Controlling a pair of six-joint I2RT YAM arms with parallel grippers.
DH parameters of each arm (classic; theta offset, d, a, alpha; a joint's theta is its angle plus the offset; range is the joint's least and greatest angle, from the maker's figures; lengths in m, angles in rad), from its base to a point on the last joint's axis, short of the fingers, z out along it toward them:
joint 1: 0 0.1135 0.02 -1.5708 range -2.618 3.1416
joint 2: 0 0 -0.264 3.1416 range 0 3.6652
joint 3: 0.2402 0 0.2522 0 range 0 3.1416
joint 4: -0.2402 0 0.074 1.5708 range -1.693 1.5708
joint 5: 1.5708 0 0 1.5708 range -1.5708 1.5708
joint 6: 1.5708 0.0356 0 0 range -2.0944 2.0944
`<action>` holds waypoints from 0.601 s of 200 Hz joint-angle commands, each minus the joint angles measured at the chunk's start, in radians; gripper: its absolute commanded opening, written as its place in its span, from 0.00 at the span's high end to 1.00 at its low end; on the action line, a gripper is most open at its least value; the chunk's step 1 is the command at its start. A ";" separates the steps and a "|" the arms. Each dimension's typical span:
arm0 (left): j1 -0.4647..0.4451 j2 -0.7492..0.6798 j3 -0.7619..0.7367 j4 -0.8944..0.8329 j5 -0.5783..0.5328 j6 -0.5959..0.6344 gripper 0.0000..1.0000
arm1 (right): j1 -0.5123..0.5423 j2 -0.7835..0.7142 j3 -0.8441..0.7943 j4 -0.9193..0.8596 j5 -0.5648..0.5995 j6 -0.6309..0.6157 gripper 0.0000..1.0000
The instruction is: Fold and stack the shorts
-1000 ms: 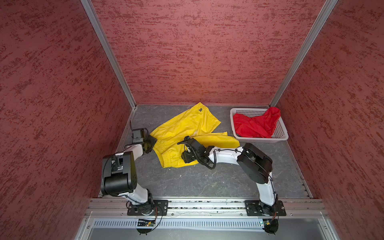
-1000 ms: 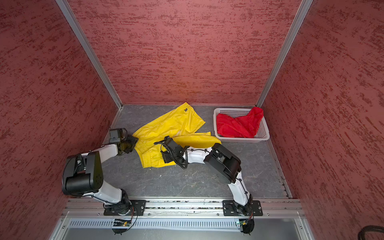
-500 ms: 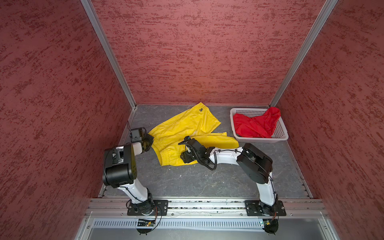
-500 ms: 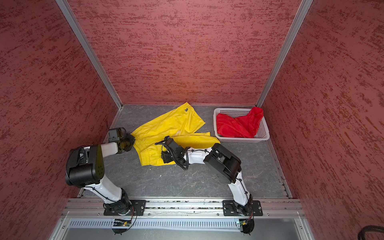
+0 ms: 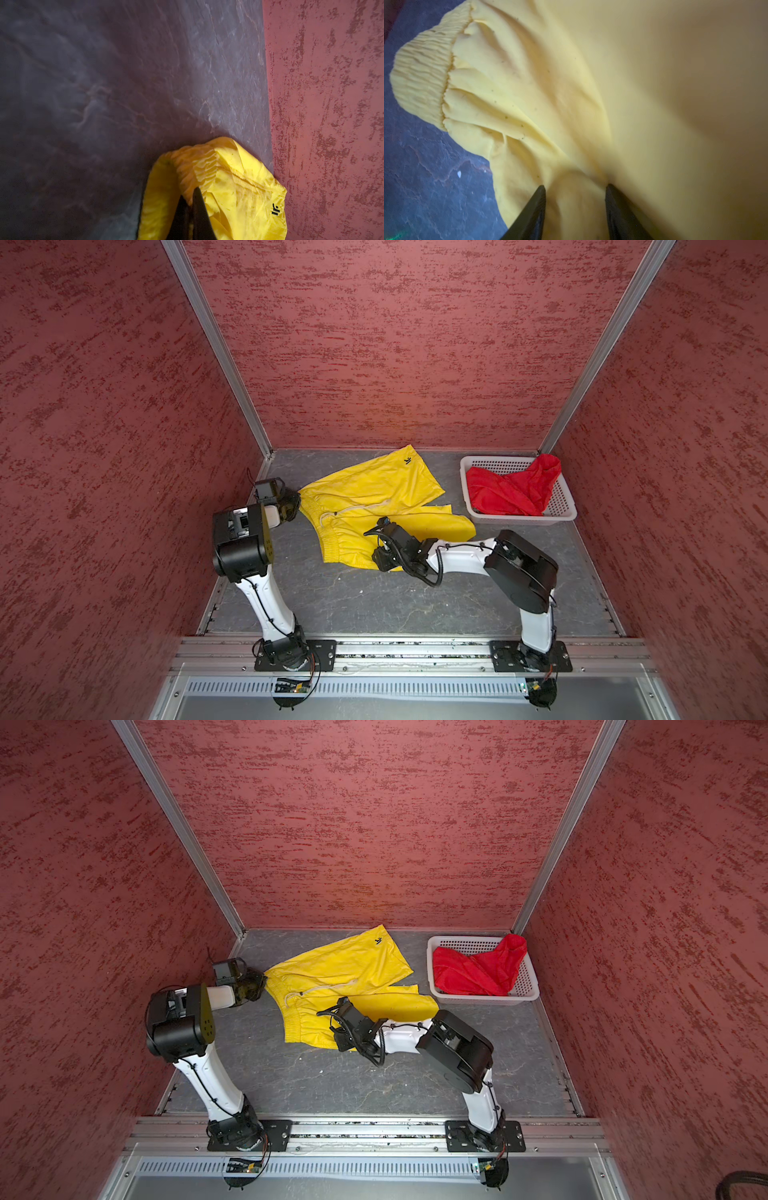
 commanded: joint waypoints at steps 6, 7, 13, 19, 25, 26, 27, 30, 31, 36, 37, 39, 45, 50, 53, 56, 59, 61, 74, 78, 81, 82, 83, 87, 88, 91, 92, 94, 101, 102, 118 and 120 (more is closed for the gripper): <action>0.012 0.051 0.066 0.042 0.020 -0.044 1.00 | 0.085 0.039 -0.121 -0.319 0.006 -0.025 0.57; 0.011 0.052 0.068 0.042 0.021 -0.044 1.00 | 0.087 0.039 -0.122 -0.323 0.007 -0.027 0.57; 0.012 0.058 0.078 0.038 0.027 -0.048 1.00 | 0.102 0.042 -0.119 -0.340 0.013 -0.037 0.57; 0.012 0.063 0.086 0.038 0.033 -0.049 1.00 | 0.114 0.045 -0.113 -0.359 0.021 -0.047 0.58; 0.011 0.064 0.092 0.037 0.040 -0.050 1.00 | 0.123 0.049 -0.107 -0.373 0.026 -0.055 0.59; 0.011 0.065 0.092 0.037 0.041 -0.051 1.00 | 0.124 0.049 -0.106 -0.375 0.027 -0.056 0.59; 0.011 0.065 0.093 0.039 0.042 -0.050 1.00 | 0.126 0.049 -0.105 -0.377 0.028 -0.056 0.59; 0.012 0.064 0.094 0.037 0.048 -0.051 0.98 | 0.128 0.049 -0.101 -0.381 0.030 -0.059 0.59; 0.012 0.064 0.095 0.037 0.049 -0.050 0.98 | 0.128 0.049 -0.100 -0.383 0.030 -0.059 0.59; 0.012 0.061 0.097 0.037 0.059 -0.049 0.93 | 0.130 0.046 -0.094 -0.384 0.031 -0.062 0.59; 0.012 0.060 0.097 0.037 0.061 -0.049 0.92 | 0.130 0.045 -0.094 -0.383 0.031 -0.064 0.59; 0.012 0.058 0.096 0.038 0.064 -0.049 0.90 | 0.130 0.041 -0.092 -0.384 0.030 -0.067 0.59; 0.014 0.045 0.092 0.038 0.071 -0.049 0.85 | 0.131 0.032 -0.084 -0.380 0.028 -0.071 0.58; 0.013 0.032 0.085 0.037 0.073 -0.047 0.80 | 0.130 0.024 -0.074 -0.378 0.029 -0.077 0.57; 0.013 0.022 0.082 0.036 0.073 -0.045 0.78 | 0.131 0.017 -0.066 -0.377 0.029 -0.080 0.56; 0.013 0.012 0.077 0.034 0.073 -0.043 0.74 | 0.130 0.011 -0.059 -0.377 0.031 -0.083 0.55; 0.013 0.002 0.071 0.031 0.073 -0.041 0.72 | 0.131 0.005 -0.049 -0.376 0.032 -0.086 0.54; 0.013 -0.006 0.069 0.030 0.073 -0.039 0.70 | 0.130 -0.001 -0.044 -0.375 0.033 -0.090 0.53; 0.013 -0.058 0.060 -0.014 0.069 -0.031 0.61 | 0.130 -0.031 0.000 -0.374 0.038 -0.109 0.48; 0.015 -0.075 0.060 -0.036 0.067 -0.028 0.56 | 0.128 -0.039 0.016 -0.375 0.035 -0.116 0.47; 0.015 -0.087 0.061 -0.052 0.066 -0.026 0.53 | 0.128 -0.045 0.026 -0.376 0.034 -0.122 0.47; 0.015 -0.091 0.061 -0.058 0.065 -0.026 0.51 | 0.128 -0.047 0.032 -0.376 0.034 -0.124 0.47; 0.015 -0.095 0.061 -0.063 0.064 -0.024 0.50 | 0.128 -0.049 0.036 -0.377 0.034 -0.125 0.46; 0.015 -0.114 0.060 -0.085 0.060 -0.022 0.44 | 0.126 -0.058 0.051 -0.381 0.033 -0.131 0.46; 0.015 -0.118 0.060 -0.091 0.058 -0.022 0.43 | 0.126 -0.060 0.055 -0.383 0.032 -0.132 0.45; 0.015 -0.133 0.060 -0.106 0.053 -0.018 0.39 | 0.123 -0.069 0.068 -0.386 0.029 -0.136 0.45; 0.015 -0.139 0.059 -0.111 0.052 -0.017 0.38 | 0.123 -0.070 0.072 -0.387 0.028 -0.138 0.45; 0.016 -0.149 0.057 -0.117 0.049 -0.016 0.35 | 0.121 -0.077 0.078 -0.388 0.026 -0.142 0.44; 0.013 -0.185 0.048 -0.135 0.036 -0.008 0.31 | 0.113 -0.099 0.097 -0.390 0.019 -0.152 0.42; 0.013 -0.191 0.047 -0.135 0.034 -0.007 0.31 | 0.112 -0.102 0.098 -0.391 0.018 -0.154 0.42; 0.007 -0.268 0.028 -0.155 -0.011 0.023 0.29 | 0.073 -0.169 0.108 -0.377 0.017 -0.174 0.39; 0.005 -0.276 0.028 -0.163 -0.015 0.026 0.29 | 0.065 -0.176 0.105 -0.373 0.017 -0.176 0.38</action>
